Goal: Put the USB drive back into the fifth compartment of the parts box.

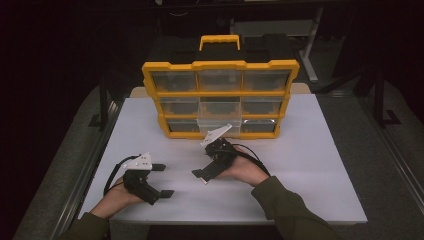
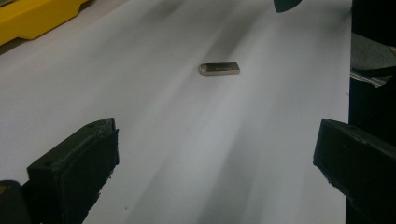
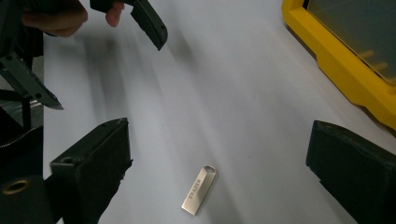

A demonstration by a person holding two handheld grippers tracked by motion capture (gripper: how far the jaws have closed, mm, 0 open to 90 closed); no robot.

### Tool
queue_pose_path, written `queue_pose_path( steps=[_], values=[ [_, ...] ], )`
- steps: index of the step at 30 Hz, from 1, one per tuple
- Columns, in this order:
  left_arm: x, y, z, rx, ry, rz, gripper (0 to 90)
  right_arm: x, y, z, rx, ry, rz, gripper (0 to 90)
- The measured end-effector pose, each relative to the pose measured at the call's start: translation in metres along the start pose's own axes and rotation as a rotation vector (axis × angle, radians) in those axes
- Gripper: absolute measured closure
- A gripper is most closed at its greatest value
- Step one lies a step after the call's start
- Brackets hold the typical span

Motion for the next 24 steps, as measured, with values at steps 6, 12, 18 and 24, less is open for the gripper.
queue_pose_path(
  steps=[6, 12, 18, 24],
  values=[
    [0.0007, -0.0008, 0.0010, -0.007, 0.003, 0.003, 0.0, 0.0013, -0.0002, -0.0004, 0.013, -0.007, 0.003, 12.5],
    [0.0011, -0.0013, 0.0007, -0.008, 0.002, 0.003, 0.0, 0.0035, 0.0005, -0.0016, 0.012, -0.015, 0.000, 15.9],
    [0.0013, -0.0010, 0.0003, -0.008, 0.001, 0.003, 0.0, 0.0058, 0.0004, -0.0029, 0.005, -0.022, 0.000, 19.1],
    [0.0014, -0.0004, 0.0000, -0.006, -0.001, 0.002, 0.0, 0.0090, -0.0003, -0.0055, 0.004, -0.033, -0.003, 20.4]
  ],
)
Point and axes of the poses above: each handheld gripper's, and its own axes: z roughly backward along the jaws, x roughly out of its underside, y roughly to its right, the point moved 9 cm from there along -z, roughly forward along the jaws
